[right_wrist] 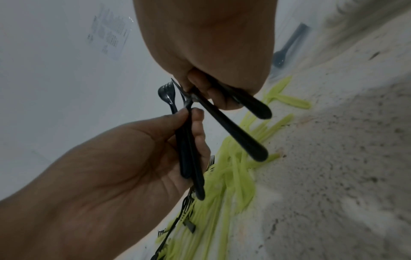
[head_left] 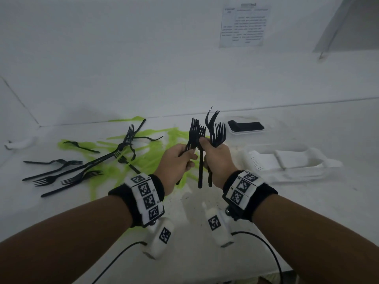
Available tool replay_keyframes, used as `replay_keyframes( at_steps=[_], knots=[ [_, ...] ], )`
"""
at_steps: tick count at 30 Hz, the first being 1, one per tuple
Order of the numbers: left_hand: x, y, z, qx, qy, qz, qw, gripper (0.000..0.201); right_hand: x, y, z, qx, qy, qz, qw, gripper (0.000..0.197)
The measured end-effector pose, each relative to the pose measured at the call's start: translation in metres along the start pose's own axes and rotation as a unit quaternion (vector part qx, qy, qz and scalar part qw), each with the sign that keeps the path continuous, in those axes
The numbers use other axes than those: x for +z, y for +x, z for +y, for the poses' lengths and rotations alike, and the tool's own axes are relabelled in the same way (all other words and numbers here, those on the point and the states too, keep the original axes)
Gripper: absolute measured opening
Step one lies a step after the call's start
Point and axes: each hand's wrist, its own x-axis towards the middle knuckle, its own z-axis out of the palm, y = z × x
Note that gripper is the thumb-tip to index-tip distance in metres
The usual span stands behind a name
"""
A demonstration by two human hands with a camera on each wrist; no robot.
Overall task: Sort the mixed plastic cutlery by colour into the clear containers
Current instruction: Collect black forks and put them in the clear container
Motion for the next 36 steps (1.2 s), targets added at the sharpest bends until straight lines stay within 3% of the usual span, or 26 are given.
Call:
replay_keyframes(
  at_steps=[5, 13, 23, 29, 36],
  knots=[
    [0.004, -0.006, 0.002, -0.02, -0.041, -0.011, 0.999, 0.021, 0.004, -0.003, -0.001, 0.028, 0.069, -0.044, 0.996, 0.02],
    [-0.007, -0.004, -0.003, -0.005, -0.002, 0.003, 1.0, 0.018, 0.01, -0.002, 0.003, 0.004, 0.018, -0.074, 0.997, 0.026],
    [-0.017, 0.0, -0.002, -0.011, -0.027, 0.015, 0.999, 0.017, 0.016, -0.001, 0.003, 0.01, 0.044, -0.056, 0.997, 0.02],
    [-0.027, -0.002, -0.007, -0.036, -0.053, 0.04, 0.997, 0.019, 0.012, 0.011, 0.003, 0.019, 0.006, 0.007, 1.0, 0.018],
    [-0.017, -0.003, -0.006, -0.032, -0.062, 0.018, 0.997, 0.019, 0.022, 0.004, 0.011, 0.033, 0.025, -0.056, 0.998, 0.025]
  ],
)
